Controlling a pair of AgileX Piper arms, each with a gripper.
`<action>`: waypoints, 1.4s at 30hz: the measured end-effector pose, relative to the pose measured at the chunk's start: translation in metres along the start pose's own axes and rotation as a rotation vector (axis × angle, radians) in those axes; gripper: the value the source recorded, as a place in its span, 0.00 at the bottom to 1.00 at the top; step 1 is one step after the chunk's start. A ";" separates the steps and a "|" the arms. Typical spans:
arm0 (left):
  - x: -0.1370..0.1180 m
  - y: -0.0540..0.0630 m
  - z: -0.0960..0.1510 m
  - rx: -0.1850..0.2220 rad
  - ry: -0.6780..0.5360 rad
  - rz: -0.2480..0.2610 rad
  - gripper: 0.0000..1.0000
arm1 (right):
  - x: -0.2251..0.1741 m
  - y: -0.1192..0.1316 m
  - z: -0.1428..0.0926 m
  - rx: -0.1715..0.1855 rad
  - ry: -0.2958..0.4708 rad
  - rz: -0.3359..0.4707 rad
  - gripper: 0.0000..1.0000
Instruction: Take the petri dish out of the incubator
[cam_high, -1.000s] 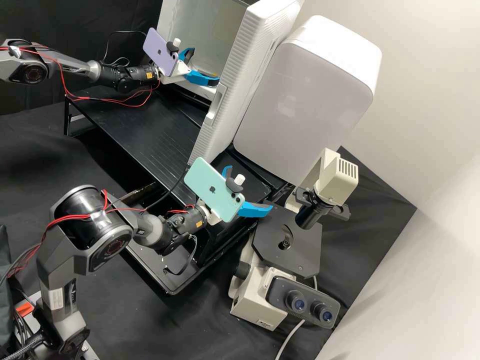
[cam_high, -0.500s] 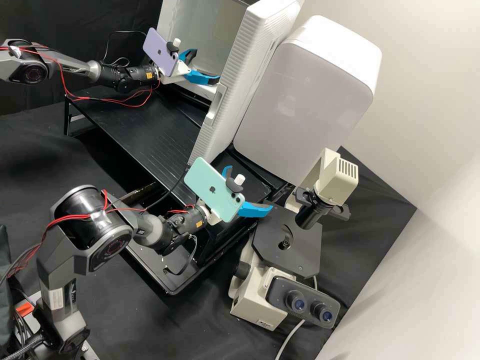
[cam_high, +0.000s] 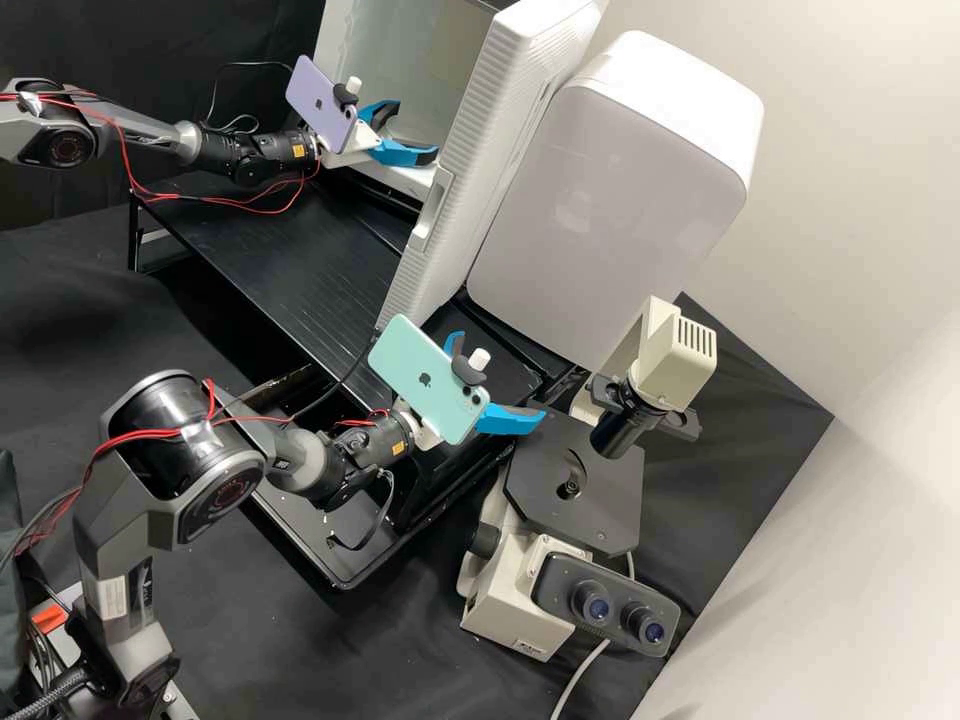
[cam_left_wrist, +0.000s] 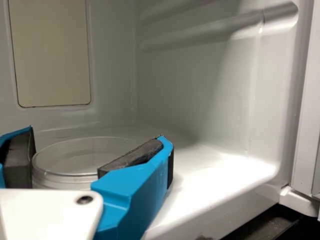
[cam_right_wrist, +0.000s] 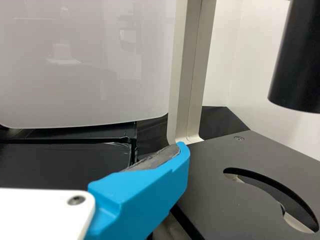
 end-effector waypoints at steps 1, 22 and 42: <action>0.000 0.000 0.000 0.000 0.000 0.000 0.00 | 0.000 0.000 0.000 0.000 0.000 0.000 1.00; -0.025 0.007 0.006 -0.009 -0.038 -0.044 0.00 | 0.000 0.000 0.000 0.000 0.000 0.000 1.00; -0.129 0.012 0.038 0.034 -0.145 -0.127 0.00 | 0.000 0.000 0.000 0.000 0.000 0.000 1.00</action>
